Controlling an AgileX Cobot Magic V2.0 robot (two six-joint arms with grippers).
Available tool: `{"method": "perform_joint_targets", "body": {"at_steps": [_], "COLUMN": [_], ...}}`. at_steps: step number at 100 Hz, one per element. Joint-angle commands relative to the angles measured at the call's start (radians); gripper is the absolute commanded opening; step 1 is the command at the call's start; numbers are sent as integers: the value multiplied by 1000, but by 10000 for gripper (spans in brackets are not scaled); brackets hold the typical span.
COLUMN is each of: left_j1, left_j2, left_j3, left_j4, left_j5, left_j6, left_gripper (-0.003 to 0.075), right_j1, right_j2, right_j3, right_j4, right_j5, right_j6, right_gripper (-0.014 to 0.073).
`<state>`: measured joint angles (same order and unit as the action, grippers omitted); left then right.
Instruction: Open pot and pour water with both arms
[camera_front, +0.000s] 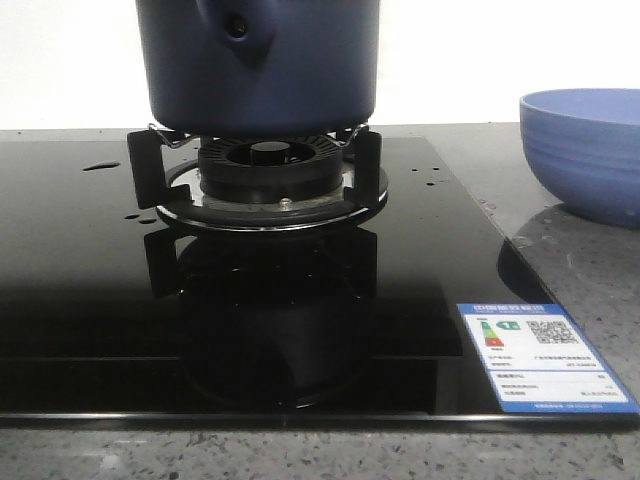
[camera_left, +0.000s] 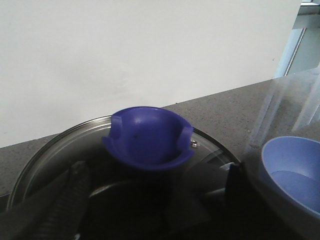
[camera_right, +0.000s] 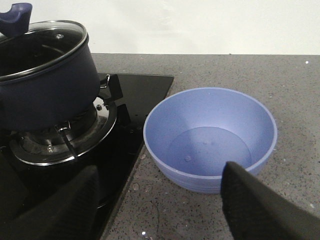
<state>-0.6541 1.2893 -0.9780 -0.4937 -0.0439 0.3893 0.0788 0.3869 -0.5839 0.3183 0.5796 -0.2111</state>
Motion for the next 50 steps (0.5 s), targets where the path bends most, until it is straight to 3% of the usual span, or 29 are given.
{"method": "perform_joint_targets", "body": {"at_steps": [1,38,50], "left_j1": [-7,-7,-7], "left_j2": [22,135,135], "left_j3": [-72,-158,-158], "left_j4": [6,8,10], "left_j5": [-72,-94,-101], "left_j6": [1,1,1], "left_gripper": [538,536,491], "right_j1": [1,1,1], "right_j2": [15,15,15], "right_j3": [-35,-35,-35], "right_j4": [13,13,13], "right_j5": [-66,-49,-28], "right_j6": [-14,-14,-14], "right_gripper": [465,465,465]}}
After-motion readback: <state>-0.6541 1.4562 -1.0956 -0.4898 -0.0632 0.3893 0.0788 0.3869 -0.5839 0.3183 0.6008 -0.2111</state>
